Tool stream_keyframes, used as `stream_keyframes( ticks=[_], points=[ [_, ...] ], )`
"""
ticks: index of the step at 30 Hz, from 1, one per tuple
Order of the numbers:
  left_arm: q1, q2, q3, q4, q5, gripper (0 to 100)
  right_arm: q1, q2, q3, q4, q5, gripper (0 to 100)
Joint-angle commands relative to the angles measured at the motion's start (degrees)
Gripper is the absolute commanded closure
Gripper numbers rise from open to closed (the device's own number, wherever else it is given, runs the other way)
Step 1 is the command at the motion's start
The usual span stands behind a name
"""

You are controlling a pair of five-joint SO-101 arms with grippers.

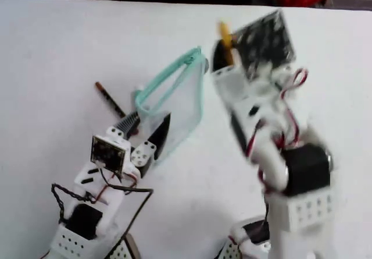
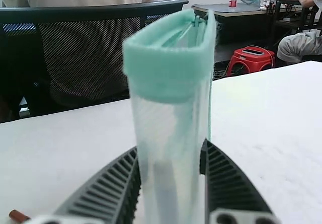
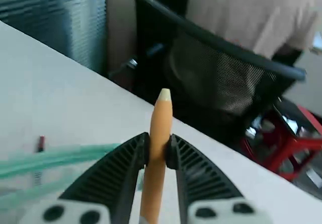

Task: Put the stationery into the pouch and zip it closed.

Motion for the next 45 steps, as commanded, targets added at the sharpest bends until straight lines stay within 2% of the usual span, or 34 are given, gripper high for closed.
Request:
stream_keyframes(
  ticks=[1, 9, 13, 22, 30, 32, 38, 45],
  points=[
    [-0.22, 0.13, -0.35, -1.14, 0.26, 82, -8.13, -2.86, -2.46, -2.24, 0.09, 98.1],
    [-0.22, 0.13, -0.35, -1.14, 0.26, 82, -14.46, -2.77, -2.11, -19.3, -0.35, 98.1],
    [-0.22, 0.13, -0.35, -1.14, 0.26, 82, -14.9, -2.68, -2.11, -25.98, -5.98, 98.1],
    [-0.22, 0.13, -0.09, -1.14, 0.26, 82, -15.08, -0.75, -0.53, -30.73, -10.9, 98.1],
    [-0.31, 0.13, -0.09, -1.14, 0.26, 82, -15.08, 3.12, 9.41, -42.07, -10.55, 98.1],
    [-0.31, 0.13, -0.09, -1.14, 0.26, 82, -17.01, 3.56, 11.25, -44.09, -10.46, 98.1],
    [-0.31, 0.13, -0.09, -1.14, 0.26, 82, -18.77, 4.09, 17.05, -45.49, -10.37, 98.1],
    [-0.75, 0.13, -0.44, -1.14, 0.26, 82, -18.95, 0.75, 20.4, -41.36, -10.37, 98.1]
  ],
)
